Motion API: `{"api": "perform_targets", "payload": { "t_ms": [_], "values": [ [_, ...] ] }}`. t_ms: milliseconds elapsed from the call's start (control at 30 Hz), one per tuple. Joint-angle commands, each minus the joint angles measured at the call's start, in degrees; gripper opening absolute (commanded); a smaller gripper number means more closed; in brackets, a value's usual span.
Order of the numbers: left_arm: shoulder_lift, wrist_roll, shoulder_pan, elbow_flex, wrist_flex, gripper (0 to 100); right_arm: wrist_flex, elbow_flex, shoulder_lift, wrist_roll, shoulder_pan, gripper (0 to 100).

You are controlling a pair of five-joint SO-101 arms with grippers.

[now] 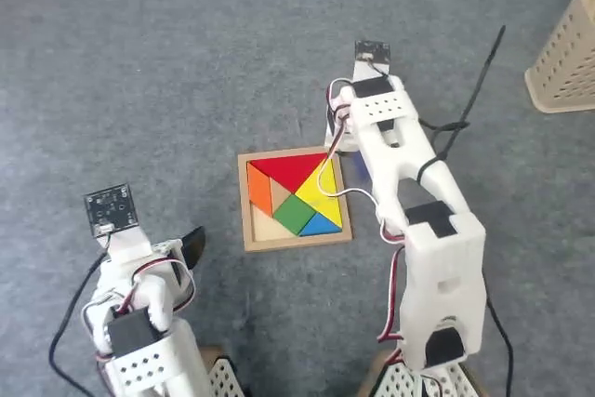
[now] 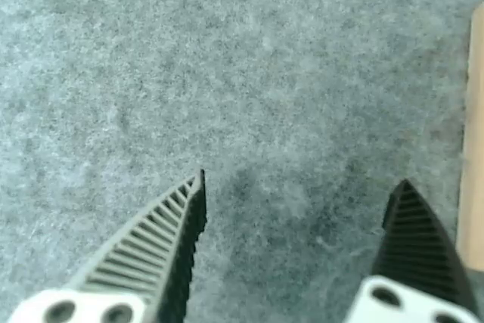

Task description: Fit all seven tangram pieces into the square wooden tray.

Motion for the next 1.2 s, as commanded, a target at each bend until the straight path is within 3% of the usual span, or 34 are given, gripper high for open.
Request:
{"api": "perform_targets", "payload": {
  "t_ms": [0,667,867,1167],
  "values": [
    [-0.7,-0.09,0.09,-0.75,-0.09,35,-3.12,-3.52,1.45,-1.23,-0.13,27.0],
    [-0.7,-0.09,0.09,-0.75,-0.09,35,-6.11,-3.25,3.3,-4.22,0.66,26.8],
    [-0.7,-0.09,0.09,-0.75,-0.09,35,-5.85,-2.73,3.3,-4.22,1.71,12.1],
    [-0.7,-0.09,0.09,-0.75,-0.09,35,-1.1,-2.73,2.59,-3.96,1.71,10.5]
  ]
}}
